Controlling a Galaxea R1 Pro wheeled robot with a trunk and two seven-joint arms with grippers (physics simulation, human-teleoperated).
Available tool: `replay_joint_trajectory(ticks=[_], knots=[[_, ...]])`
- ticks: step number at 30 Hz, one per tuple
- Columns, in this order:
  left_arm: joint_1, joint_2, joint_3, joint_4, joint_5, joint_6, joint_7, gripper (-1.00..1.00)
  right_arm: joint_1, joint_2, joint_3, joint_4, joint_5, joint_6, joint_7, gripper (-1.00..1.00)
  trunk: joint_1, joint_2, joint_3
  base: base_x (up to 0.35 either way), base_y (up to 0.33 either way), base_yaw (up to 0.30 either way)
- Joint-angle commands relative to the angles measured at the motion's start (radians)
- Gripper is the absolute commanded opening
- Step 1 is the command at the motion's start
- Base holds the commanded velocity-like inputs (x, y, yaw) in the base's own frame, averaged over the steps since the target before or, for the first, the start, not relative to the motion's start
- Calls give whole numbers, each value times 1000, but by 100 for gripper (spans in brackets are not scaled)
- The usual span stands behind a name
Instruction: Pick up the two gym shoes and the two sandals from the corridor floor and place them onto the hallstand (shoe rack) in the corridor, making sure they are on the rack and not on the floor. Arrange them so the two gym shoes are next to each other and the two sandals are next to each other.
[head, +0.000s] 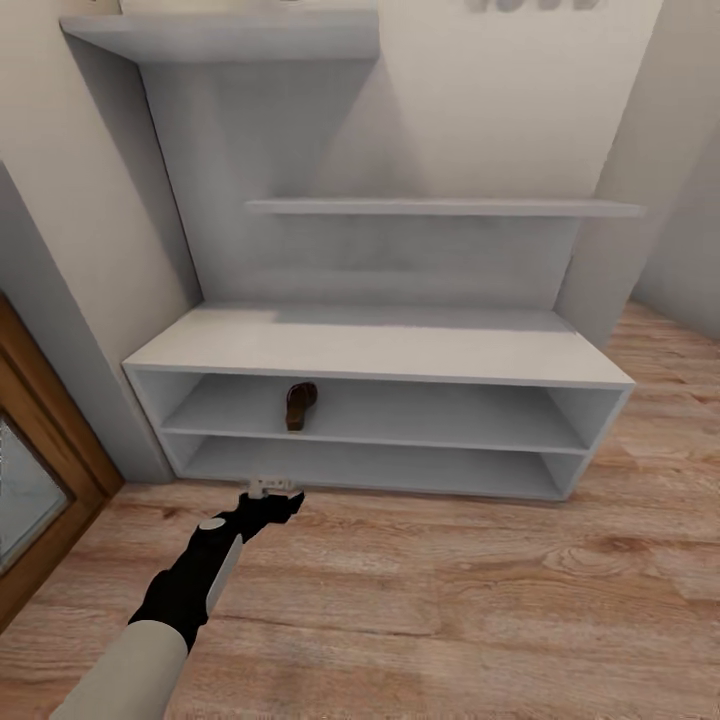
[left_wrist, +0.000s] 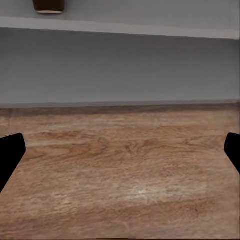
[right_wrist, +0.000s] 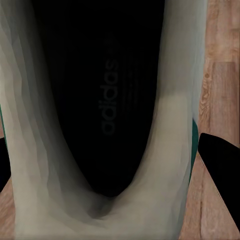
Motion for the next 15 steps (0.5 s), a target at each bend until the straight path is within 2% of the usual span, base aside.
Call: replay_joint_trajectory(ticks=[1, 4, 6, 11, 12, 14, 15], knots=[[0, 0, 2, 1, -3, -4, -33, 100, -1, 0, -2, -1, 5, 5, 8, -100, -1, 0, -1, -282, 0, 0], [0, 3, 2, 4, -2, -28, -64, 100, -1, 0, -2, -1, 5, 5, 8, -100, -1, 0, -1, -171, 0, 0], [0, 9, 4, 16, 0, -67, -134, 100, -1, 0, -2, -1, 5, 5, 8, -100, -1, 0, -1, -50, 0, 0], [0, 76, 11, 93, 13, -265, -521, 100, -1, 0, -2, -1, 3, 5, 9, -100, -1, 0, -1, -12, 0, 0], [0, 83, 14, 98, 16, -277, -558, 100, -1, 0, -2, -1, 3, 5, 9, -100, -1, 0, -1, -3, 0, 0], [0, 111, 39, 116, 43, -313, -718, 100, -1, 0, 17, 0, 3, 5, 9, -100, -1, 0, -1, -2, 0, 0], [0, 114, 45, 118, 50, -317, -744, 100, -1, 0, 26, 0, 3, 5, 9, -100, -1, 0, -1, 0, 0, 0]])
